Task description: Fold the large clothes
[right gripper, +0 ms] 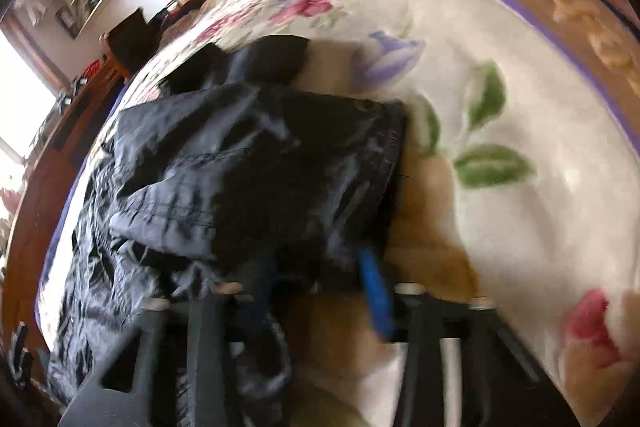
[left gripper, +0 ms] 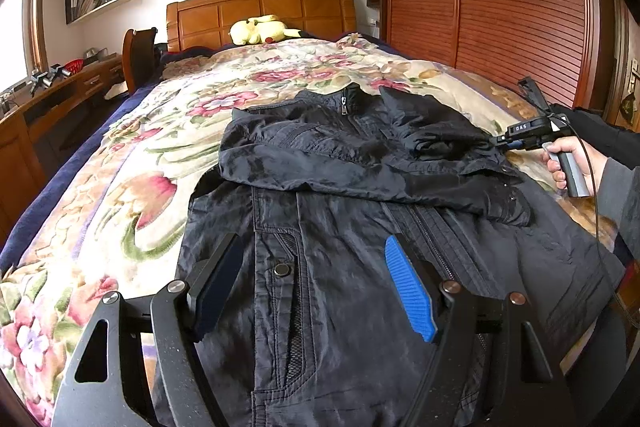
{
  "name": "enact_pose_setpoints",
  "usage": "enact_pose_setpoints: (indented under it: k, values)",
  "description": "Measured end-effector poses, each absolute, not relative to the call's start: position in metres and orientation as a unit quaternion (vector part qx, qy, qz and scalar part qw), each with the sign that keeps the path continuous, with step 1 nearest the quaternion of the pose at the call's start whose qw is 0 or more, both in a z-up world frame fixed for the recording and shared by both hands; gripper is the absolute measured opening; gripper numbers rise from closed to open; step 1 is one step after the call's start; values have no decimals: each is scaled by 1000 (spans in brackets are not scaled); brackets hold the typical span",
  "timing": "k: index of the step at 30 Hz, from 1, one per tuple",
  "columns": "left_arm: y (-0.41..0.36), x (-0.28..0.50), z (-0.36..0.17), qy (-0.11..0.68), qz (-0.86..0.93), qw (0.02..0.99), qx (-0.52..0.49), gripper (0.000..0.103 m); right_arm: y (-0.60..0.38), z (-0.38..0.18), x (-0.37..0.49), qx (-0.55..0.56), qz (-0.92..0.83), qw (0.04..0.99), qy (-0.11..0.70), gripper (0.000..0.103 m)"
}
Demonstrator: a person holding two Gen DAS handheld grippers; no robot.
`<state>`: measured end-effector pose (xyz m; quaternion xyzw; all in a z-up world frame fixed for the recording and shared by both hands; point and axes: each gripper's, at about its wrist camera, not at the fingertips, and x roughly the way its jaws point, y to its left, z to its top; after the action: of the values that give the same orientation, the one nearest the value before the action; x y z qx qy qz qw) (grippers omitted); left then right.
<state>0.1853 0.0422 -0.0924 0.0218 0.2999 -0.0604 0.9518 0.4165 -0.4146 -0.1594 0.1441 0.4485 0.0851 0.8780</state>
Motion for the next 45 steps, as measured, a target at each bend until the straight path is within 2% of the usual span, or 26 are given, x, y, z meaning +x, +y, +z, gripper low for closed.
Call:
enact_pose_setpoints:
  k: [1, 2, 14, 22, 29, 40, 42, 45]
  values:
    - [43, 185, -92, 299, -61, 952, 20, 75, -408, -155, 416, 129, 85, 881, 447, 7]
    - [44, 184, -92, 298, -62, 952, 19, 75, -401, -150, 415, 111, 84, 884, 445, 6]
    - [67, 167, -78, 276, -66, 959, 0, 75, -287, -32, 369, -41, 105, 939, 325, 4]
    - [90, 156, -78, 273, -51, 961, -9, 75, -189, 13, 322, -106, 152, 951, 247, 3]
    - [111, 150, -79, 274, -39, 961, -18, 75, -114, 17, 276, -168, 231, 932, 225, 2]
    - [123, 145, -81, 278, -31, 960, -20, 75, -50, -39, 274, -199, 288, 888, 297, 3]
    - [125, 145, -81, 277, -31, 960, -23, 75, -47, -42, 280, -186, 284, 889, 308, 6]
    - [124, 146, -81, 277, -31, 960, -26, 75, -52, -34, 283, -183, 287, 886, 315, 18]
